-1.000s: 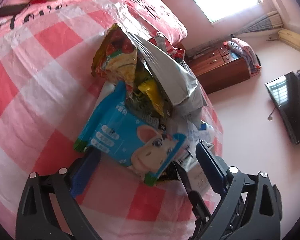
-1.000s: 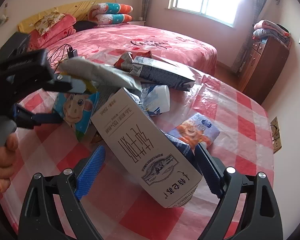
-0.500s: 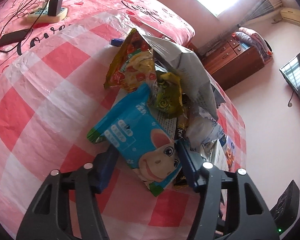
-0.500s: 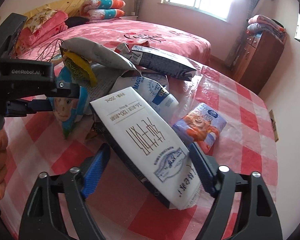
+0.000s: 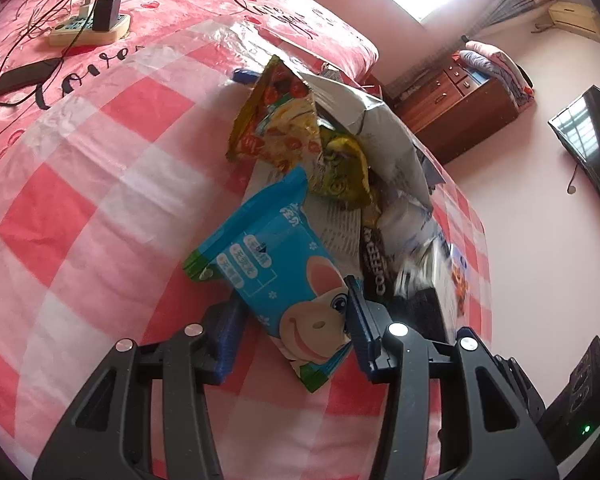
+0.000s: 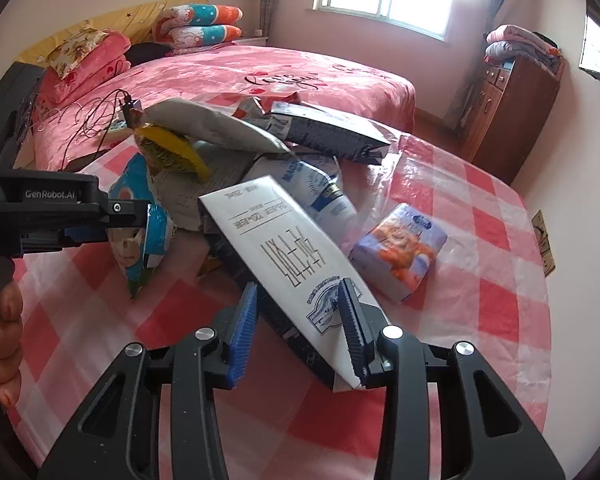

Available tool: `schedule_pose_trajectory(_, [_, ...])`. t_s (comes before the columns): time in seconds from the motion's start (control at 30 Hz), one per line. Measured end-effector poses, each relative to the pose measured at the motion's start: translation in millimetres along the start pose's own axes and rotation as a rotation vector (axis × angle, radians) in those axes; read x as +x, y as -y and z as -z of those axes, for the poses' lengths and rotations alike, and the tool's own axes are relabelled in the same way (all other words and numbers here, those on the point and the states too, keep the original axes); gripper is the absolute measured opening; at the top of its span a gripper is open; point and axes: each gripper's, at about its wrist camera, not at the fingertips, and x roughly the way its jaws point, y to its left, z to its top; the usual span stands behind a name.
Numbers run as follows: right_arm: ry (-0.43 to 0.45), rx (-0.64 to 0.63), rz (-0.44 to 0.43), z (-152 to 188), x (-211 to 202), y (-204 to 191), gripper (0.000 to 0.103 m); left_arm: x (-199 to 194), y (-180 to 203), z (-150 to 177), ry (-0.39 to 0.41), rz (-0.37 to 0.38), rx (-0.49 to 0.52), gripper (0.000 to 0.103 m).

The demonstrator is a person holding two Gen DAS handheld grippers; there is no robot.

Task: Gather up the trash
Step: 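Close the left gripper on the cow bag while the right gripper grasps the milk carton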

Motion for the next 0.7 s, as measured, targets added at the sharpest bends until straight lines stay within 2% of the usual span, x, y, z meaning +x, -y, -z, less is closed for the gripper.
schedule_pose_trajectory(0.2, [-0.014, 0.052, -0.053, 9, -8, -2, 0.032, -17, -11, 16, -0.014, -0.007, 0.054, 0.048])
schedule_pose_trajectory(0.27, [-0.016, 0.072, -0.084, 11, -9, 0, 0.044, -23, -13, 21, -0.023, -0.017, 0.079, 0.048])
schedule_pose_trajectory(0.33, [-0.019, 0.082, -0.079, 13, -9, 3, 0.075, -28, -15, 26, -0.031, -0.029, 0.111, 0.048])
schedule_pose_trajectory(0.37, [-0.021, 0.081, -0.083, 13, -7, 4, 0.079, -31, -15, 29, -0.034, -0.038, 0.13, 0.048])
schedule_pose_trajectory(0.47, [-0.028, 0.074, -0.097, 11, -1, 5, 0.081, -37, -15, 35, -0.035, -0.066, 0.164, 0.049])
schedule_pose_trajectory(0.6, [-0.023, 0.027, -0.053, 3, 9, 0, 0.084, -36, -14, 37, -0.036, -0.079, 0.189, 0.05])
schedule_pose_trajectory(0.7, [-0.021, 0.003, -0.032, -5, 16, 2, 0.088, -30, -13, 37, -0.039, -0.082, 0.192, 0.059])
